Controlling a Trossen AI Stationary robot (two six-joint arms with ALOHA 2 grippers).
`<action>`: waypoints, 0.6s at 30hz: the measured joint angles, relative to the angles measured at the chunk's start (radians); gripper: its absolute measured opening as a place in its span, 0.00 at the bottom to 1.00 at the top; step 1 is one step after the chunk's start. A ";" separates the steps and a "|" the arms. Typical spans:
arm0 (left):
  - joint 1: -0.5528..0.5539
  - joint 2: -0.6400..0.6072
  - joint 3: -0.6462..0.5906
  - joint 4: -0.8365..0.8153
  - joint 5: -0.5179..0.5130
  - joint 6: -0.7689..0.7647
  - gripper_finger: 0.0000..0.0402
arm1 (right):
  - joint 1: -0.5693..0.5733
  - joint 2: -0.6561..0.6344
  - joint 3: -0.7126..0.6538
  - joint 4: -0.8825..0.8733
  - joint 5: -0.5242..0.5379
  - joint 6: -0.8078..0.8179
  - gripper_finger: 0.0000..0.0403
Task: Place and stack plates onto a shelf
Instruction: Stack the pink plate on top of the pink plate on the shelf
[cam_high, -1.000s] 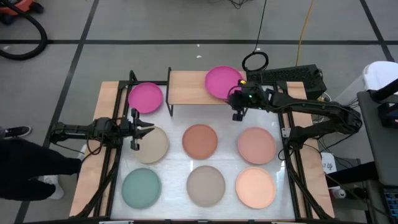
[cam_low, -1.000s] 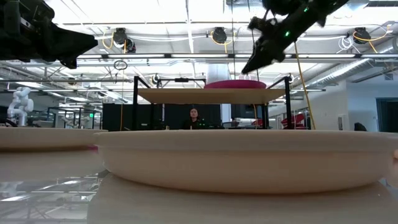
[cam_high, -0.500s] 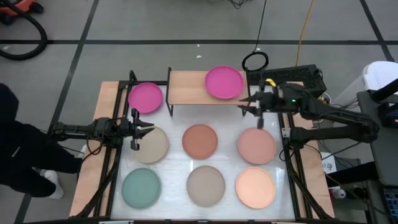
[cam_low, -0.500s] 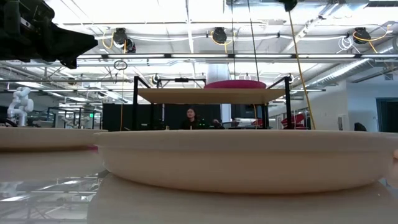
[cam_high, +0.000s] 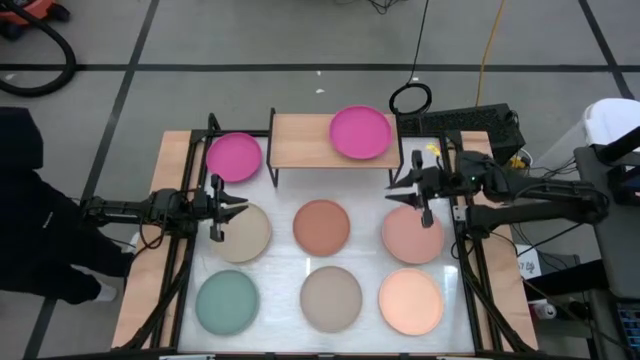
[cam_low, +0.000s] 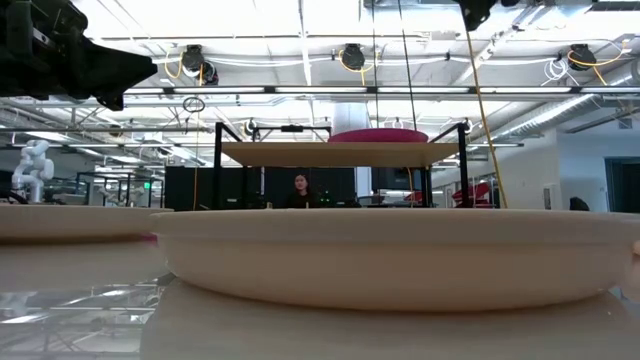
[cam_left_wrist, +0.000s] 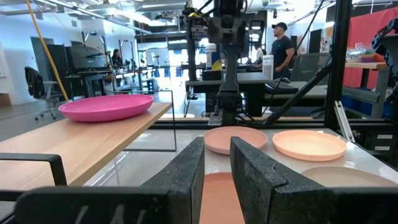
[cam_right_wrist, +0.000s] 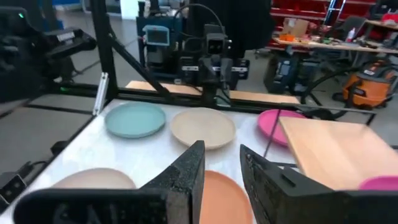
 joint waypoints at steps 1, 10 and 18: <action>0.000 0.000 0.000 0.000 0.000 0.000 0.20 | 0.008 0.000 -0.016 0.016 0.000 0.005 0.21; 0.000 0.000 0.000 0.000 0.000 0.000 0.20 | 0.063 0.000 -0.229 0.426 0.001 0.092 0.21; 0.000 0.000 0.000 0.005 0.000 0.109 0.20 | 0.112 0.000 -0.382 0.815 0.015 0.156 0.21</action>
